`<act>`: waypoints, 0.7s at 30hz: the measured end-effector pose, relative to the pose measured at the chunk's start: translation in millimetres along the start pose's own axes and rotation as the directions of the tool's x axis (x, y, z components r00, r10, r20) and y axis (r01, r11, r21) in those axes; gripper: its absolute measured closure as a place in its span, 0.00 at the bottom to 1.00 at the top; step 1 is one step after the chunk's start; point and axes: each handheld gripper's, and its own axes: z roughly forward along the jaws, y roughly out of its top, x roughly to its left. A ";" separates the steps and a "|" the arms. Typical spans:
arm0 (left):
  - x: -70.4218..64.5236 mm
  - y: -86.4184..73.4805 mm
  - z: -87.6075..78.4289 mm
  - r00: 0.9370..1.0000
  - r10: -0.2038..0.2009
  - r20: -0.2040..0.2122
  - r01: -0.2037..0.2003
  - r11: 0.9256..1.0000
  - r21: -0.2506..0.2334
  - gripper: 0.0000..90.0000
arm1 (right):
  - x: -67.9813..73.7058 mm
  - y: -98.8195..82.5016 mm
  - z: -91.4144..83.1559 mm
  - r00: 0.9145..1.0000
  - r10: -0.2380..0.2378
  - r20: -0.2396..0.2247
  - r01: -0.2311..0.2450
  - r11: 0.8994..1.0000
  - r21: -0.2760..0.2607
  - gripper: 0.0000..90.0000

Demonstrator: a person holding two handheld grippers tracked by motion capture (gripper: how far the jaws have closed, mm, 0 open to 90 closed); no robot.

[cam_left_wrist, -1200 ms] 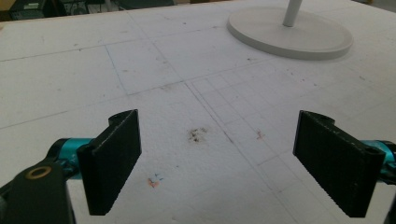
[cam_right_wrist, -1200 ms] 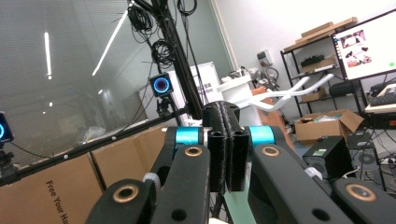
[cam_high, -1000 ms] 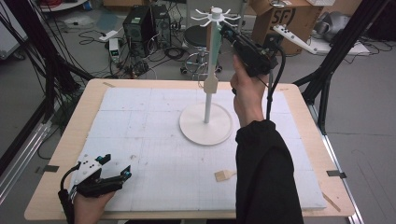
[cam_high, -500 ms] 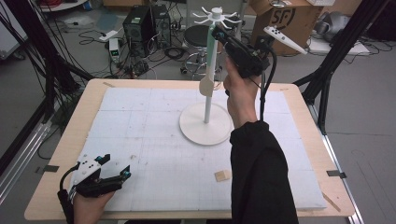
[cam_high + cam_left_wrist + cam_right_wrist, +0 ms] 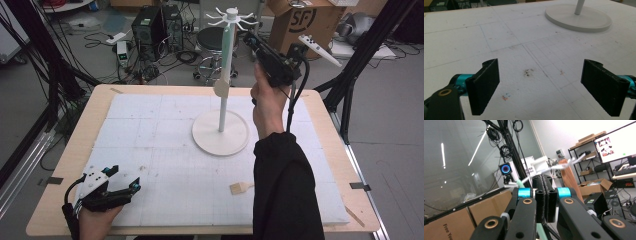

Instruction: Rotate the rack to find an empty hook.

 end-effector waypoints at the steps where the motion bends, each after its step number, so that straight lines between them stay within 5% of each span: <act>1: 0.1 0.0 0.0 1.000 0.000 -0.001 0.000 1.000 -0.001 0.18 | 1.9 2.1 0.7 1.000 0.000 0.001 0.000 1.000 0.003 1.00; 21: 1.9 -0.3 -0.5 1.000 -0.006 -0.001 0.006 1.000 -0.004 0.18 | 24.0 -3.4 24.2 0.999 -0.034 -0.025 0.035 0.998 0.044 1.00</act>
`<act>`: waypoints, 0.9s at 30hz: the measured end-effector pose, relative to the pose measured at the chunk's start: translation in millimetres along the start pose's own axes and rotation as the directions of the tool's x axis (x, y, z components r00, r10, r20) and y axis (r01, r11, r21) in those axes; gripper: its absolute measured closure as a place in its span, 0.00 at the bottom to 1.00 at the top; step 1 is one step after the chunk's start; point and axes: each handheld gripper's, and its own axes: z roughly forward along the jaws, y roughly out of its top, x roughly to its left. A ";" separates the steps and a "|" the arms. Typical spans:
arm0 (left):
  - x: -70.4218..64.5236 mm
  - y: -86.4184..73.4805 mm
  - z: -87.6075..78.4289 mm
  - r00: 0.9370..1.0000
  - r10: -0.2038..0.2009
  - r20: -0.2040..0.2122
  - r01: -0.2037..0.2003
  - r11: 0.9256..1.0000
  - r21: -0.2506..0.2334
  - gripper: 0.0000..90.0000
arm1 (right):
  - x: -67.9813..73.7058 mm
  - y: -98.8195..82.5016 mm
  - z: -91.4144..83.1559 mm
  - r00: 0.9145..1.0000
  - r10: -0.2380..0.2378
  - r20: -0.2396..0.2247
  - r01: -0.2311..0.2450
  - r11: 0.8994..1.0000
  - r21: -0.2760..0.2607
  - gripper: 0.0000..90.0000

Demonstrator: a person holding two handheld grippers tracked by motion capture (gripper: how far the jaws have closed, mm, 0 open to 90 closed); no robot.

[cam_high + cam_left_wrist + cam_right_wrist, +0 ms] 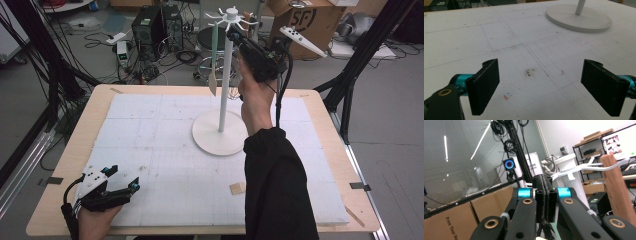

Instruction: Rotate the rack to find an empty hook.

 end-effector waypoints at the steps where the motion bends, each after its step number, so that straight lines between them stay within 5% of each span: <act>1: 0.2 0.0 -0.1 1.000 0.002 -0.002 -0.002 1.000 0.001 0.18 | 0.4 -0.5 0.8 1.000 -0.002 -0.002 0.002 1.000 -0.001 1.00; 8: -0.7 -0.1 -0.5 1.000 0.000 0.001 0.000 1.000 0.000 0.18 | 0.1 -3.0 -5.5 1.000 0.000 -0.003 0.000 1.000 0.011 0.99; 10: -1.8 0.1 -0.5 1.000 0.004 -0.001 -0.004 1.000 0.000 0.18 | -1.2 -4.8 -10.1 1.000 0.004 0.001 -0.004 1.000 0.019 0.90; 27: -8.5 0.3 1.9 1.000 0.029 0.006 -0.029 1.000 0.013 0.18 | -11.1 -35.4 -67.7 1.000 -0.008 0.027 0.005 0.992 0.122 0.74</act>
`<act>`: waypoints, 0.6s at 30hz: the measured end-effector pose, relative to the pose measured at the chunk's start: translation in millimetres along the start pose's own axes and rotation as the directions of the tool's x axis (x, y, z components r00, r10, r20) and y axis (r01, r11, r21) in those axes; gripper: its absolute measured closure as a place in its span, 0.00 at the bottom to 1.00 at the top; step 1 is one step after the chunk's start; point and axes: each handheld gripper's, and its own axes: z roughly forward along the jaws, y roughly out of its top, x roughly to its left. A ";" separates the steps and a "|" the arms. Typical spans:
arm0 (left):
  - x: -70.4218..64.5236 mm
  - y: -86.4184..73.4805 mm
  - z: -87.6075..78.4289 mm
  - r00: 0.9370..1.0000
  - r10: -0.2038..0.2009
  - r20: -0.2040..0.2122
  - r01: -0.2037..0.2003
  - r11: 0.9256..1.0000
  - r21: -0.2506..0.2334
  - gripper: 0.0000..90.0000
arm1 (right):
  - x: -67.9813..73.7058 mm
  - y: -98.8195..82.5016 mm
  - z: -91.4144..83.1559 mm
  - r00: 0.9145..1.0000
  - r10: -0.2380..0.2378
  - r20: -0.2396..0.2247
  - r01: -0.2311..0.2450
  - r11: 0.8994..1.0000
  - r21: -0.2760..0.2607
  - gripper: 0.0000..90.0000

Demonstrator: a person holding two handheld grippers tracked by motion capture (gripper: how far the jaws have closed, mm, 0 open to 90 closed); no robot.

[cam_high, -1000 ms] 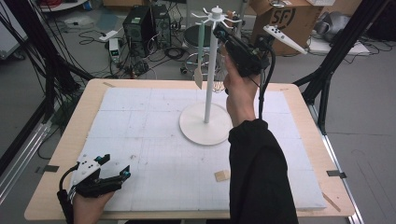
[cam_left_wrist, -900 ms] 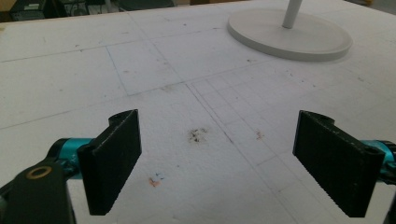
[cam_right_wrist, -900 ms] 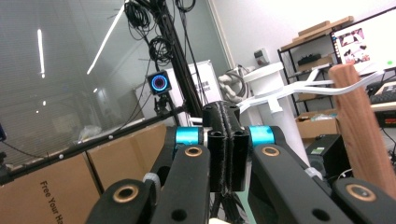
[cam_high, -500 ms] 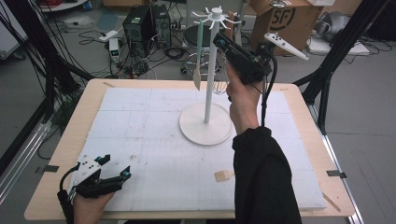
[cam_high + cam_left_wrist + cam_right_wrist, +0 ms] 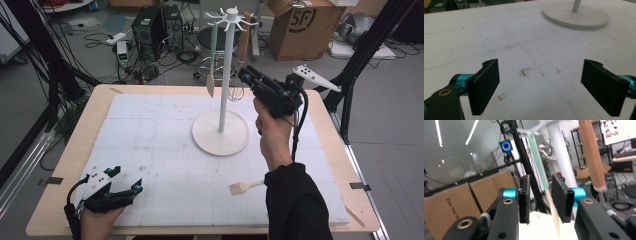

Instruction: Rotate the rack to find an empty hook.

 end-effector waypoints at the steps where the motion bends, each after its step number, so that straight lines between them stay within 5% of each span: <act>1: -0.3 -0.1 0.2 1.000 0.001 0.002 -0.001 1.000 0.002 0.18 | -1.3 -3.6 -5.2 1.000 -0.004 0.006 0.004 1.000 0.007 0.74; 18: -3.5 -0.4 2.1 1.000 0.016 -0.001 -0.016 1.000 0.010 0.18 | -22.1 -56.8 -69.0 0.995 -0.009 0.101 0.001 0.997 0.078 0.74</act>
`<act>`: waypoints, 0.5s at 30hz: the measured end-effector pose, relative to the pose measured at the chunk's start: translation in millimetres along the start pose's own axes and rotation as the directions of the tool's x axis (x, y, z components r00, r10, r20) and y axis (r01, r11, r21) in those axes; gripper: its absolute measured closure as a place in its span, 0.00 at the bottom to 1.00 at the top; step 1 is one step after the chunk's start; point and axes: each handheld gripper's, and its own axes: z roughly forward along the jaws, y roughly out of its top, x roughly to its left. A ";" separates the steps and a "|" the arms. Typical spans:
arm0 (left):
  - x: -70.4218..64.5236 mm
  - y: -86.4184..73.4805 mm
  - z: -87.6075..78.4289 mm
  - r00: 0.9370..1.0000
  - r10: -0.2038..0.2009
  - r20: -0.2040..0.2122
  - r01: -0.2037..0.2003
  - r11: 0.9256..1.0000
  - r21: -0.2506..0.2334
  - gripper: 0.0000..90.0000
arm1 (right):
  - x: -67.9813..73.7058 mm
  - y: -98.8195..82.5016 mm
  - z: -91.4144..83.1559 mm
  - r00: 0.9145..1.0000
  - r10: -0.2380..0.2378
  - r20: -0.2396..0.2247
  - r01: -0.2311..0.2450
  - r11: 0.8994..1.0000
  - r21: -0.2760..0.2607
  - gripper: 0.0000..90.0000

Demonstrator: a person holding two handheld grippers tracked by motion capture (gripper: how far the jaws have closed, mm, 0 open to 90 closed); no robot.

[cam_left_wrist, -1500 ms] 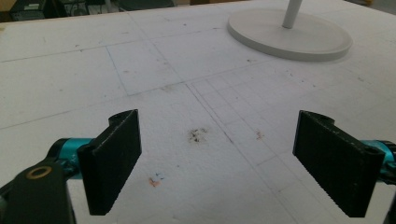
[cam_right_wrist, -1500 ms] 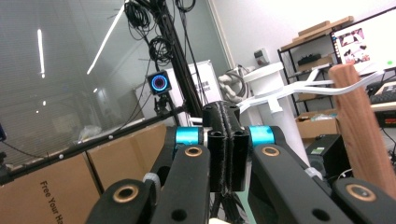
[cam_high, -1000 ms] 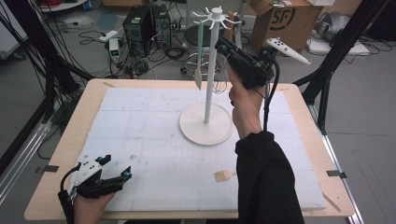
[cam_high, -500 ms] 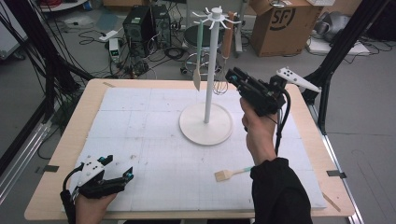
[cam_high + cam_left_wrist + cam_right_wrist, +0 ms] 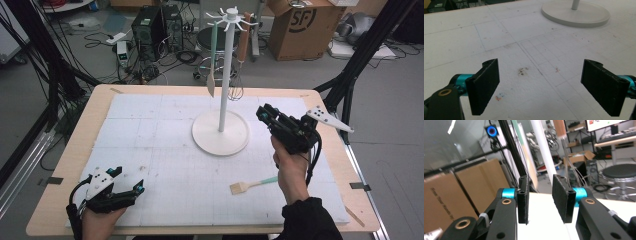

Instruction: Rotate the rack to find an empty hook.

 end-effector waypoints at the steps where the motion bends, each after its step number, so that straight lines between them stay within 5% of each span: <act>1: 0.0 -0.1 0.1 1.000 0.000 -0.001 0.000 1.000 0.000 0.18 | -1.4 -3.6 -3.4 1.000 0.005 0.004 -0.005 1.000 0.003 0.74; 15: -1.2 0.2 -1.1 1.000 0.000 -0.004 0.000 1.000 -0.004 0.18 | -17.0 -51.2 -46.4 0.996 -0.001 0.087 -0.006 0.997 0.072 0.72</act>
